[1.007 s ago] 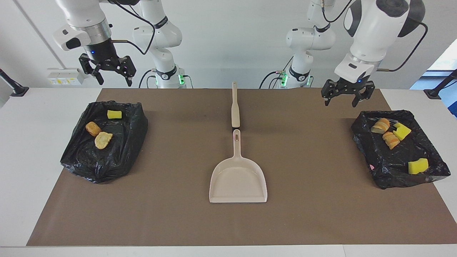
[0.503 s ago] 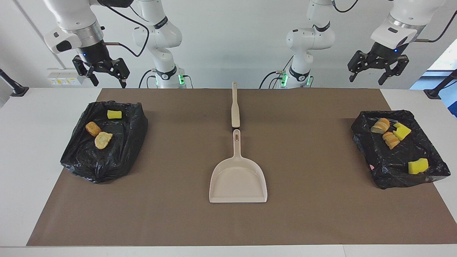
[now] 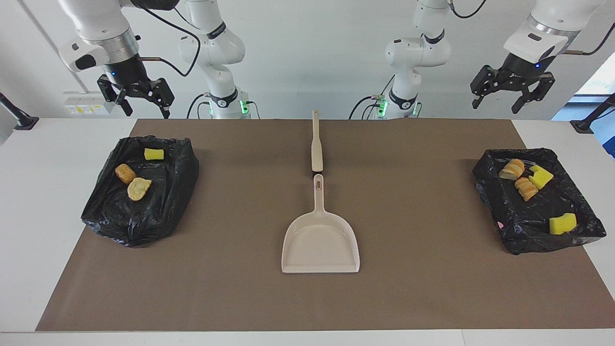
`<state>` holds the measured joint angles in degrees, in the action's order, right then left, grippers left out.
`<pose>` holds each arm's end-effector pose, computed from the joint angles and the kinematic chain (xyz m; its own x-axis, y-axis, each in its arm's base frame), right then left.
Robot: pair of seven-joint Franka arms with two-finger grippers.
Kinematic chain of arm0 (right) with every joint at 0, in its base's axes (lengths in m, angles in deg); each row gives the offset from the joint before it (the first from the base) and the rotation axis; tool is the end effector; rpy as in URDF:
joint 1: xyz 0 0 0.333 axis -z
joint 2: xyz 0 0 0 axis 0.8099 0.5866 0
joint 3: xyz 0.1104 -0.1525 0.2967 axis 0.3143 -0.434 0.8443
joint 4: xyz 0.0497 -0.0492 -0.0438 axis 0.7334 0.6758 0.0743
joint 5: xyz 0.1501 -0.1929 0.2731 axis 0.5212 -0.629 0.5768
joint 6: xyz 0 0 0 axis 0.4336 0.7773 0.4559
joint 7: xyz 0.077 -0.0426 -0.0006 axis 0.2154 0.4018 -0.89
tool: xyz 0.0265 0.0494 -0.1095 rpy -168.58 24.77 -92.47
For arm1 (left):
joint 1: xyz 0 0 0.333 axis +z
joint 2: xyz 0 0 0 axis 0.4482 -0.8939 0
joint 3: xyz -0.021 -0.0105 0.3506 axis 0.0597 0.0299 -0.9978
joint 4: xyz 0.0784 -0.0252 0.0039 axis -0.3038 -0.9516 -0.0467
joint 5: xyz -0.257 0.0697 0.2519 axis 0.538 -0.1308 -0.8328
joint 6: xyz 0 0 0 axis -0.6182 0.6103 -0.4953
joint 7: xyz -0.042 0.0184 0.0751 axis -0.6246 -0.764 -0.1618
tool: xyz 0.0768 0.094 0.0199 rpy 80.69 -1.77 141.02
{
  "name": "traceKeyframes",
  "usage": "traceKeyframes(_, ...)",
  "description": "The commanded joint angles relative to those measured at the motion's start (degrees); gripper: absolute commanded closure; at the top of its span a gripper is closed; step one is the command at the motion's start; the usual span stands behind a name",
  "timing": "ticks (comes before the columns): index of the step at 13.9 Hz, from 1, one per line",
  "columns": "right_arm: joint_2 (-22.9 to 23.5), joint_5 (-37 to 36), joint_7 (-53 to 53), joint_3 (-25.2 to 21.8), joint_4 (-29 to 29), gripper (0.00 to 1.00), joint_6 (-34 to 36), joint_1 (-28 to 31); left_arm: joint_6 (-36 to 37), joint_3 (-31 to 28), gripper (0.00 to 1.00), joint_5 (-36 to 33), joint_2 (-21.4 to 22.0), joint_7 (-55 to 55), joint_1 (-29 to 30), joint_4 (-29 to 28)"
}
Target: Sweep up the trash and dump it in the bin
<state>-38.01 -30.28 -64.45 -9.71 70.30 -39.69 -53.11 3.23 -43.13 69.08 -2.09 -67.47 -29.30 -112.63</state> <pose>0.4912 -0.0277 0.6702 0.9968 -0.0737 0.0295 -0.0744 -0.9969 0.0237 0.4979 -0.0363 0.7077 0.9724 -0.2327 0.0166 -0.2328 -0.9725 0.0102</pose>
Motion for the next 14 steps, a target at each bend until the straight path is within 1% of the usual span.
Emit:
traceKeyframes(1, -0.5, 0.8, -4.5, 0.3, 0.2, 0.0, 0.8, 1.8, 1.5, -0.2, 0.0, 0.1, -0.2, 0.9, -0.8, 1.3)
traceKeyframes(6, -0.4, 0.9, -3.7, 0.4, 0.1, 0.0, 0.8, 2.4, 0.9, -0.4, 0.0, -0.4, -1.1, 3.2, -1.8, 1.5)
traceKeyframes(10, -0.2, 1.0, -3.7, 0.7, -0.2, 0.0, 0.7, 2.3, 1.0, -1.2, 0.0, -0.7, -0.6, 5.3, -3.4, 1.3)
traceKeyframes(14, -0.3, 1.1, -3.7, 0.9, -0.2, 0.0, 1.3, 1.8, 1.1, -1.2, 0.0, -0.7, -0.1, 5.6, -3.2, 0.2)
